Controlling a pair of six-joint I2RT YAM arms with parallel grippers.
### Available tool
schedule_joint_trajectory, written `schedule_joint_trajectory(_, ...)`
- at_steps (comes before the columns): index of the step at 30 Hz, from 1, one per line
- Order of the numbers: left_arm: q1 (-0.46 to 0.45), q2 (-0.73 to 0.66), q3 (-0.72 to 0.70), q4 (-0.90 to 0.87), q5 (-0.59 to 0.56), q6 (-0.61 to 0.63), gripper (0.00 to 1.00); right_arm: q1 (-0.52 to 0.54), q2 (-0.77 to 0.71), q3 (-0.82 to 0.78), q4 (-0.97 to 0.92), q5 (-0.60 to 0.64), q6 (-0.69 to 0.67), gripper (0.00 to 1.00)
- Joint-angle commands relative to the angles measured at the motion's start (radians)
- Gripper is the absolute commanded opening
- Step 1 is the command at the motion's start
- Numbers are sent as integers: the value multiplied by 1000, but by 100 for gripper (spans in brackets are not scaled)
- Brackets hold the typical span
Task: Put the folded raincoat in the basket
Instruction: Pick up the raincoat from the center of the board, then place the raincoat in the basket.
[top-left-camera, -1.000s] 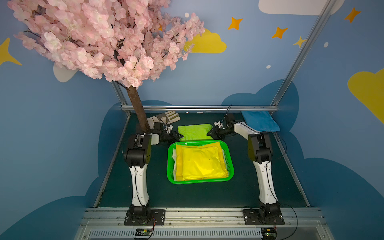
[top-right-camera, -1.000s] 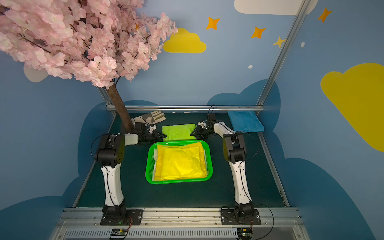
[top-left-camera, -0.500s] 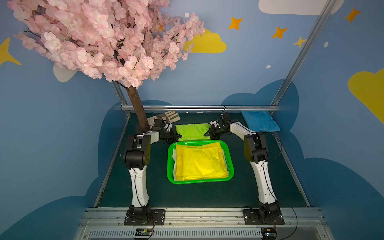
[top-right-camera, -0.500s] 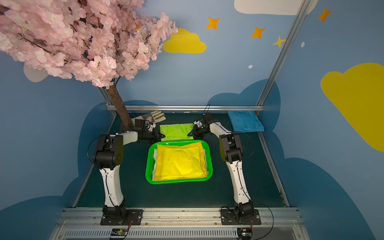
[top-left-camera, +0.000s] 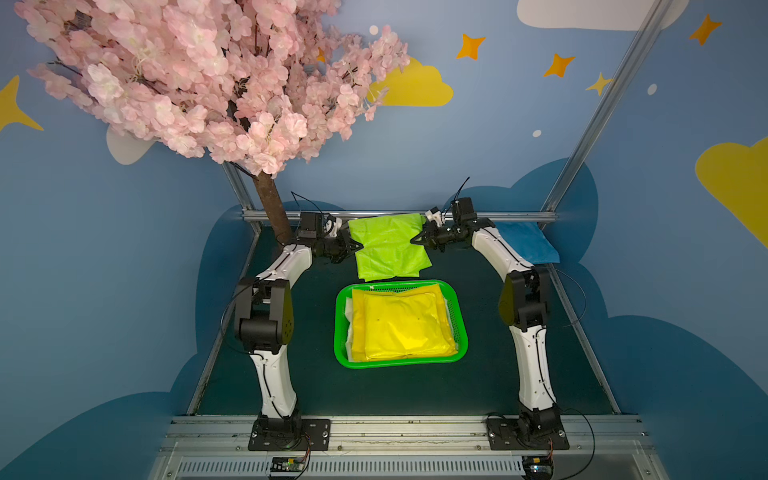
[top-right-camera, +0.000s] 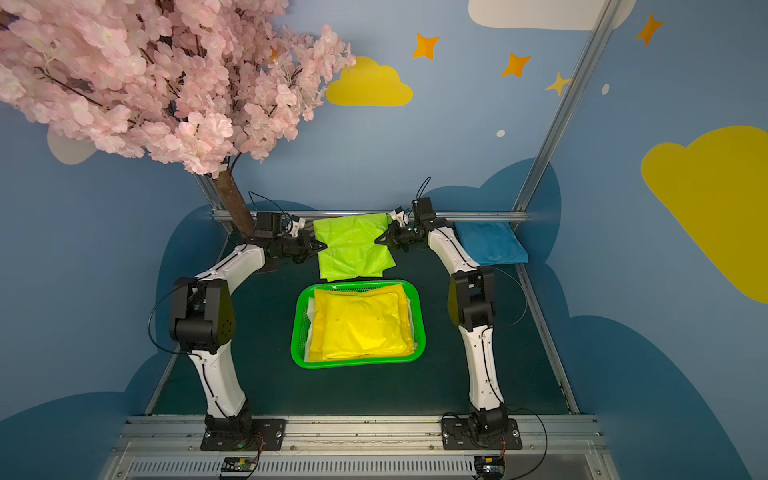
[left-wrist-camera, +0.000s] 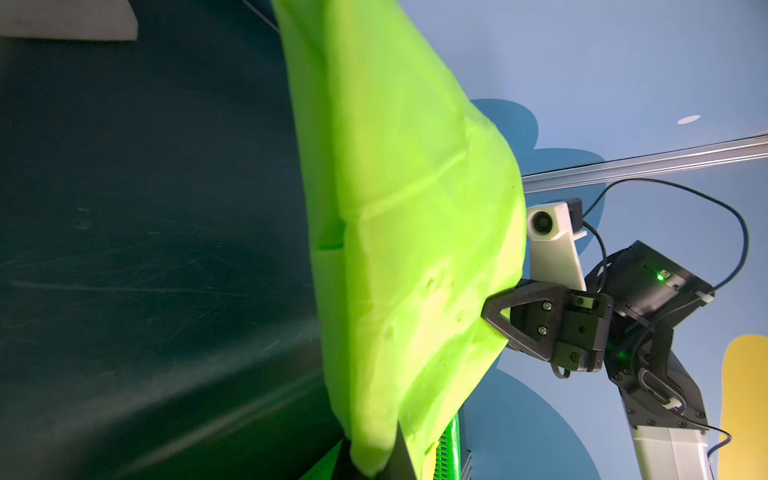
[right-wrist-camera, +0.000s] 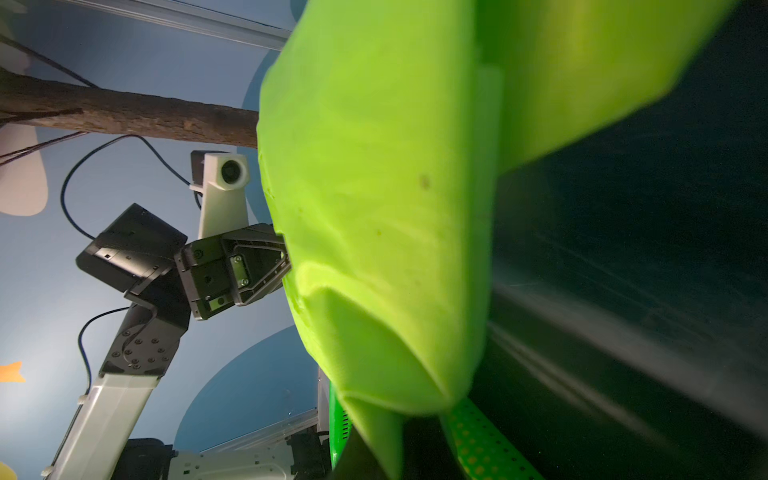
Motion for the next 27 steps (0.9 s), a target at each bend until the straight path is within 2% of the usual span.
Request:
schedule_joint_trajectory(1,-2,-99,9,-123,21,-12,2,-2,-140,-59,-48,0,7,5)
schedule_joint_trajectory(3,-6,-155,-19,-156,31,-16,3,-2,-199,-116,-91,-12,5,5)
schedule_joint_trajectory(8,-32,-317,-159,-218,43,-21,3,13,-404,-378,-100,-2,-26,6)
schedule_joint_trajectory(18,-169,-639,-574,-202,-30,-72,2,72,-776,-941,-40,62,-65,7)
schedule_joint_trajectory(23,-193,-694,-721,-140,-51,-92,2,82,-861,-1122,25,95,-42,7)
schedule_joint_trajectory(27,-199,-702,-759,-127,-73,-84,5,93,-870,-1167,37,114,-47,8)
